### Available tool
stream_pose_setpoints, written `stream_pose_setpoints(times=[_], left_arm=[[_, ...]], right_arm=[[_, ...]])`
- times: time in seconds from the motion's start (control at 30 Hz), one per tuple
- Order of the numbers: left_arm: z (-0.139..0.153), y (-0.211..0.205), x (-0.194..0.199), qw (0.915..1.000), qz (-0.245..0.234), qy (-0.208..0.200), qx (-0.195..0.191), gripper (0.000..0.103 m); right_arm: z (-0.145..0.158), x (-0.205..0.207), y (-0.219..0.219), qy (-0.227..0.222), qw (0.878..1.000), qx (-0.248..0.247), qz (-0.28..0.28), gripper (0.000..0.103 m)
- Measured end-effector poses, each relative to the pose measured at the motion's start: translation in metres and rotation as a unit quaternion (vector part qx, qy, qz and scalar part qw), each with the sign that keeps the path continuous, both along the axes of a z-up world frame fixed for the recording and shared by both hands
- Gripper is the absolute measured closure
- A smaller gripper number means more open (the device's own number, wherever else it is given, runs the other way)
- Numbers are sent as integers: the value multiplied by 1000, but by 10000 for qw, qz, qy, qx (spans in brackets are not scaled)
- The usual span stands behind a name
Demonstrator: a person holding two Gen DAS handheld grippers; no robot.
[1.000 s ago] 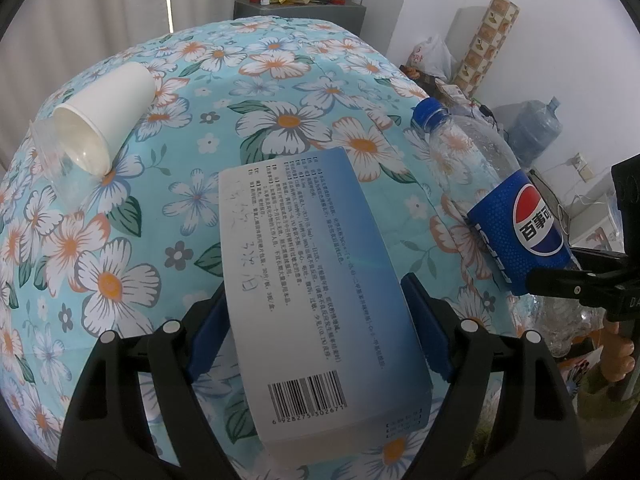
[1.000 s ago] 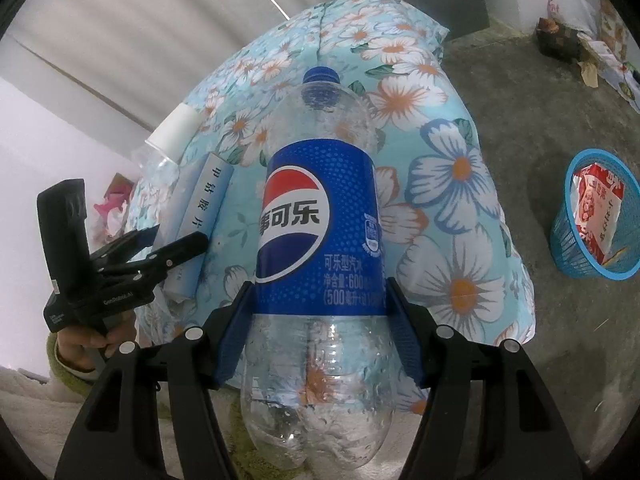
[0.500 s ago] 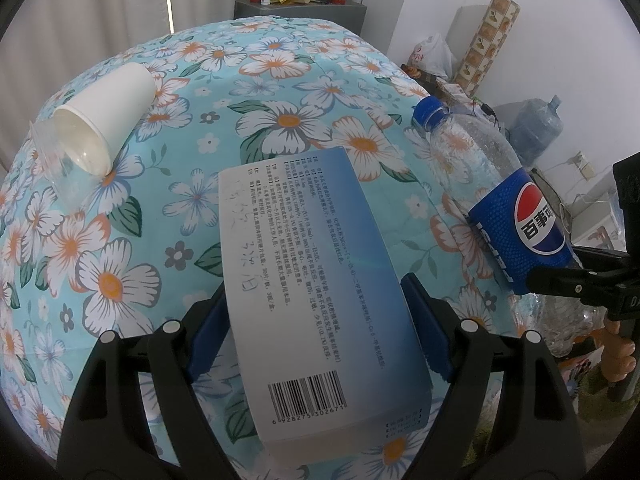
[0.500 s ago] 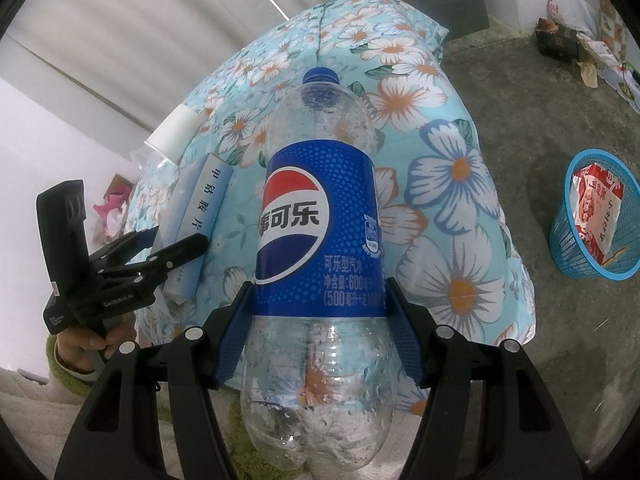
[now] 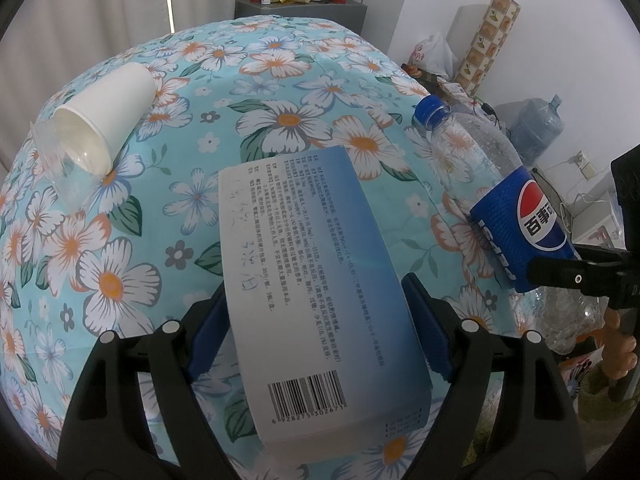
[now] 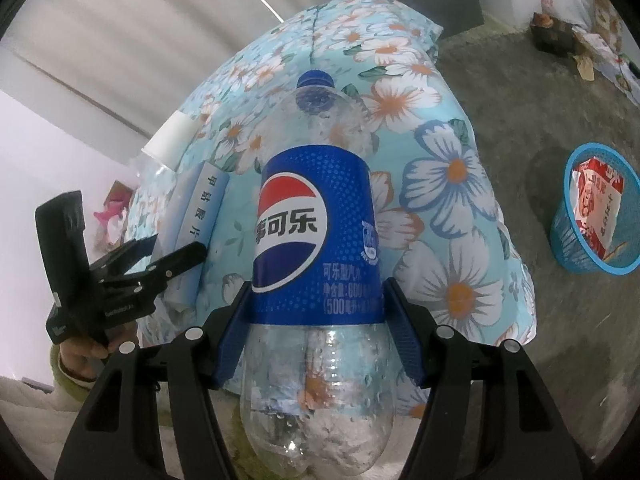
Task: Collect trash
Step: 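Lift the box with the left tool while right holds the Pepsi bottle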
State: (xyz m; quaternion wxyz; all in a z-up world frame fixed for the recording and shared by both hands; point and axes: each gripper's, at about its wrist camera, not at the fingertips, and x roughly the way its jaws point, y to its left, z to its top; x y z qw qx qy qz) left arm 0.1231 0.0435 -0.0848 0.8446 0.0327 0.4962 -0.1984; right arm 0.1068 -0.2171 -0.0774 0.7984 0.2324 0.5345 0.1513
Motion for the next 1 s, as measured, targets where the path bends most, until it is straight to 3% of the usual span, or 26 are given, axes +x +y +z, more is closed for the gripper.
stream_pose_setpoints(times=[0.6, 0.83, 0.9, 1.0], left_arm=[[1, 3, 9, 9995, 304, 0, -124, 19], [-2, -5, 16, 9992, 383, -69, 79, 20], [-2, -8, 16, 9992, 342, -131, 171, 27], [-2, -10, 15, 9989, 356, -185, 254, 29]], right_arm=[[0, 17, 3, -41, 9990, 0, -434, 35], [9, 21, 13, -221, 9969, -437, -621, 35], [9, 21, 14, -229, 9964, -521, -626, 36], [10, 21, 17, -238, 9959, -613, -624, 36]])
